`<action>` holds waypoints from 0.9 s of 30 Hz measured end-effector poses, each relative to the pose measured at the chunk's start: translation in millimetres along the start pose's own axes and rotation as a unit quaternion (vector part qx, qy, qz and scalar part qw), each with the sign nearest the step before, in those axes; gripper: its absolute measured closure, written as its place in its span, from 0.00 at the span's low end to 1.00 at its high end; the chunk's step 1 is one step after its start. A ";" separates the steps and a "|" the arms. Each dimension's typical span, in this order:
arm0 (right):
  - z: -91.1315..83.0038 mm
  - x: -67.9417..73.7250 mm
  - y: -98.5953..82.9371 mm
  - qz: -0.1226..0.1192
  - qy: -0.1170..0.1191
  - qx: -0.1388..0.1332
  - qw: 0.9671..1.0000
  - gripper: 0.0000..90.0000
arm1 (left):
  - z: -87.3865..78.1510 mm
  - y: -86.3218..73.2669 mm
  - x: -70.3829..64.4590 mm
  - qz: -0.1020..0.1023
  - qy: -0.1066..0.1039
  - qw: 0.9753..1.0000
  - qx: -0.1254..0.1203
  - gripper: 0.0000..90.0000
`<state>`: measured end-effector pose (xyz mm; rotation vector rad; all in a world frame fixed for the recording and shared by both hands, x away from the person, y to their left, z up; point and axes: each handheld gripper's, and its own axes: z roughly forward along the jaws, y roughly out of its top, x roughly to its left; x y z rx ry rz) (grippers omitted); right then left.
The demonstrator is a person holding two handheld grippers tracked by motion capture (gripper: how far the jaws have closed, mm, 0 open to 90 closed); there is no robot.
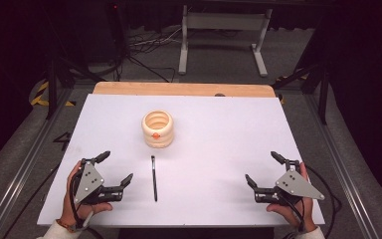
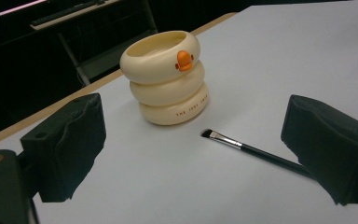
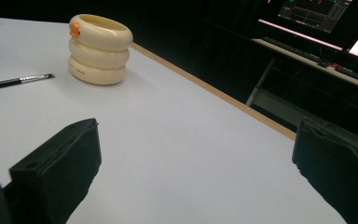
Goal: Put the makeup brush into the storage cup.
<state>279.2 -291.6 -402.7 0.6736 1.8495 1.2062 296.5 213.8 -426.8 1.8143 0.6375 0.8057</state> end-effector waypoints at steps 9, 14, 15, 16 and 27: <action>-0.2 5.1 2.6 -0.008 0.000 -0.002 1.000 0.02 | 0.6 0.4 0.7 -0.007 -0.006 1.000 0.000 0.08; -0.3 6.3 4.2 -0.011 -0.004 -0.007 1.000 0.02 | 1.6 1.0 0.5 -0.009 -0.013 1.000 0.003 0.09; -0.3 6.8 4.4 -0.011 -0.005 -0.007 1.000 0.02 | 1.6 1.0 0.5 -0.009 -0.013 1.000 0.003 0.09; -0.3 6.8 4.4 -0.011 -0.005 -0.007 1.000 0.02 | 1.6 1.3 0.0 -0.007 -0.013 1.000 0.003 0.09; 1.6 7.9 2.7 -0.020 0.000 0.010 1.000 0.03 | 14.4 16.3 -2.3 -0.034 -0.004 0.998 0.048 0.13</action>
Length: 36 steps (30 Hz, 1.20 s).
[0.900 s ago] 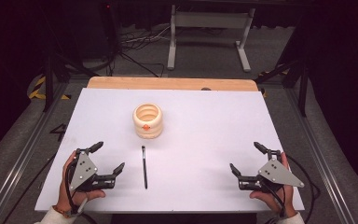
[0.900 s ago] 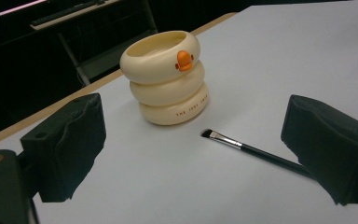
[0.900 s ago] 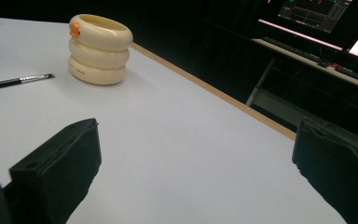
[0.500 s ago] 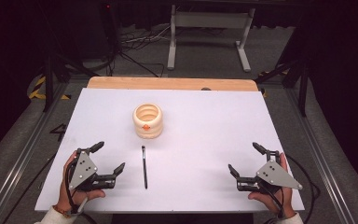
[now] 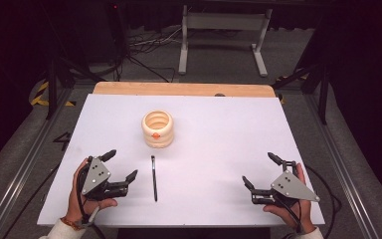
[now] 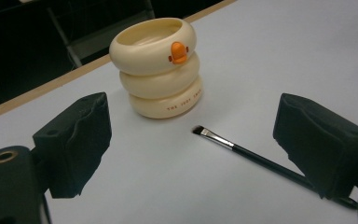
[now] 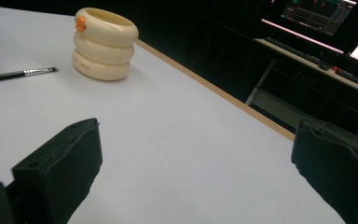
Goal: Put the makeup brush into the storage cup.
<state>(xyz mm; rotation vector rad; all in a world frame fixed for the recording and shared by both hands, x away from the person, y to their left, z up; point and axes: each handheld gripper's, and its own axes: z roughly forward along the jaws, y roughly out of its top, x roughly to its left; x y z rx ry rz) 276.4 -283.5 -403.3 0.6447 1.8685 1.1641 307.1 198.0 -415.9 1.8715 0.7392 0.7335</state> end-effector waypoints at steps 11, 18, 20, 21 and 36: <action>3.2 0.3 -2.2 -0.001 0.004 0.018 1.000 0.04 | 15.4 13.7 -3.5 -0.023 -0.005 0.999 0.043 0.13; 4.8 0.2 -3.8 -0.002 0.003 0.025 1.000 0.04 | 24.4 18.0 -3.2 -0.050 -0.010 0.996 0.075 0.13; 4.5 -0.9 -4.6 0.003 0.007 0.024 1.000 0.04 | 28.9 20.5 -4.0 -0.062 -0.014 0.993 0.097 0.13; 4.6 -1.4 -5.0 0.003 0.007 0.024 1.000 0.04 | 30.8 21.1 -4.1 -0.069 -0.016 0.992 0.101 0.14; 9.1 -2.1 -9.4 0.002 0.001 0.051 0.999 0.04 | 82.7 37.3 6.6 -0.218 -0.028 0.932 0.289 0.20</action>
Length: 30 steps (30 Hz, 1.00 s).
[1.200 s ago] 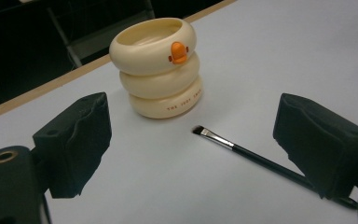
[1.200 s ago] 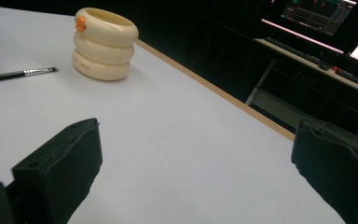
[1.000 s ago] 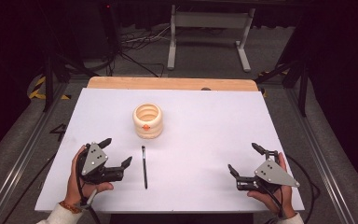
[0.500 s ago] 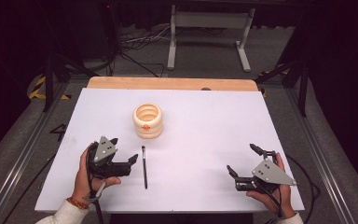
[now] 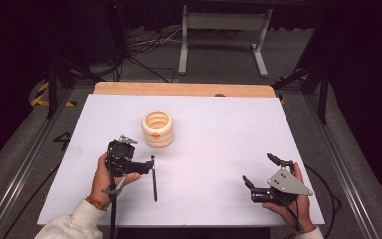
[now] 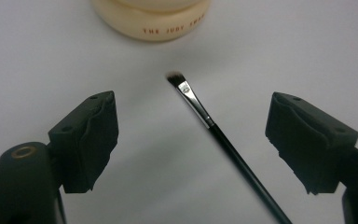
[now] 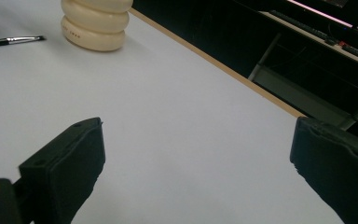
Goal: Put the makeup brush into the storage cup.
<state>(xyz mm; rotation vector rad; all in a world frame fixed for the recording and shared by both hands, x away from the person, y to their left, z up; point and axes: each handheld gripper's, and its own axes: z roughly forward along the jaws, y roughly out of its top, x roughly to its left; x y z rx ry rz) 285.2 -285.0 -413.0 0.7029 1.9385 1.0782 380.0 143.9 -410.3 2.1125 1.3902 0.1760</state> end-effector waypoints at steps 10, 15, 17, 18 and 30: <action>4.1 -0.3 -2.9 0.000 -0.003 0.019 1.000 0.04 | 29.2 18.8 -9.9 -0.059 -0.010 0.993 0.097 0.34; 4.9 0.0 -3.4 -0.002 0.004 0.023 1.000 0.05 | 41.8 17.2 -15.0 -0.063 0.008 0.993 0.102 0.43; 4.9 0.5 -3.4 -0.004 0.004 0.025 1.000 0.05 | 41.9 17.5 -16.5 -0.063 0.016 0.993 0.101 0.50; 4.9 0.6 -3.4 -0.005 0.005 0.026 1.000 0.05 | 42.4 18.0 -17.4 -0.059 0.023 0.993 0.101 0.50; 9.4 2.1 -4.5 -0.008 0.001 0.049 0.999 0.05 | 44.9 24.7 -23.8 0.017 0.076 0.986 0.147 0.85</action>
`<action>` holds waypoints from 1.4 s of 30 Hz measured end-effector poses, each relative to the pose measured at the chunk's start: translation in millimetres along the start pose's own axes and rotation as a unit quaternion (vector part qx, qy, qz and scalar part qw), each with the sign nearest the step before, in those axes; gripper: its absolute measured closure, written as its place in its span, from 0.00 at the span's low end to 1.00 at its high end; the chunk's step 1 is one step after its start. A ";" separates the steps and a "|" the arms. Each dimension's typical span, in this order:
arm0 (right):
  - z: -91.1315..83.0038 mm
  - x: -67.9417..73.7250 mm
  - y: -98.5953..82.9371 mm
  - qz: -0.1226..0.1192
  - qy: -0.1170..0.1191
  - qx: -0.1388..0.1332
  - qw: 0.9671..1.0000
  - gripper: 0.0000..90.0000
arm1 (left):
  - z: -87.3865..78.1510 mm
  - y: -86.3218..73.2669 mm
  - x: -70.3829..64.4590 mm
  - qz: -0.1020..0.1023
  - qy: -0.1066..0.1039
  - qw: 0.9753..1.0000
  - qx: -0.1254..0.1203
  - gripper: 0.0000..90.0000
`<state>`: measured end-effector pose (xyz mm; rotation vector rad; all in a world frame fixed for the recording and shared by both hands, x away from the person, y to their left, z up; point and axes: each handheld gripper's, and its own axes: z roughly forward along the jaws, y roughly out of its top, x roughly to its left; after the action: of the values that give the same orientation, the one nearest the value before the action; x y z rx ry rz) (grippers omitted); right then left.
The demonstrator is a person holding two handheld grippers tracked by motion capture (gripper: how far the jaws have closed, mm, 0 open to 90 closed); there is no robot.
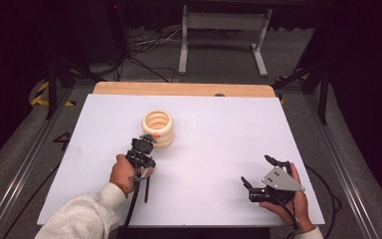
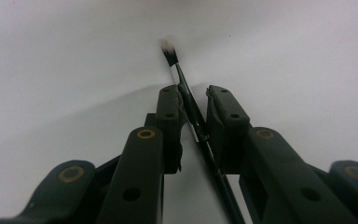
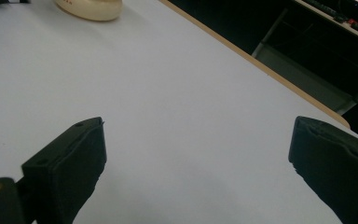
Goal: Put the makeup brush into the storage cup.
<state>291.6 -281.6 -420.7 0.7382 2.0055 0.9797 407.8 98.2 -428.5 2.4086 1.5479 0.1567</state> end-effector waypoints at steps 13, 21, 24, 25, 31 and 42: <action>1.0 -2.5 -1.3 0.010 0.001 0.002 1.000 0.05 | 0.4 13.1 -1.9 0.074 0.009 0.996 0.045 0.93; 1.1 -1.8 -1.5 0.006 0.000 0.003 1.000 0.05 | -1.2 6.3 4.4 0.100 0.016 0.995 0.008 0.94; 1.8 -1.8 -1.8 0.006 -0.001 0.004 1.000 0.05 | -4.8 2.1 6.8 0.106 0.013 0.994 -0.012 0.94; 1.7 -2.0 -1.9 0.008 -0.001 0.004 1.000 0.05 | -9.3 -2.1 8.1 0.113 0.014 0.993 -0.035 0.94; 2.5 -1.5 -2.2 0.006 -0.003 0.006 1.000 0.05 | -21.5 -12.1 12.0 0.123 0.015 0.989 -0.086 0.94; 1.7 -2.9 -2.5 0.008 -0.009 0.002 1.000 0.05 | -46.6 -28.5 23.8 0.130 -0.009 0.972 -0.198 0.94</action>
<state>294.2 -284.4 -422.4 0.7636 1.9885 0.9753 381.9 138.7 -393.3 2.2654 1.0624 0.4478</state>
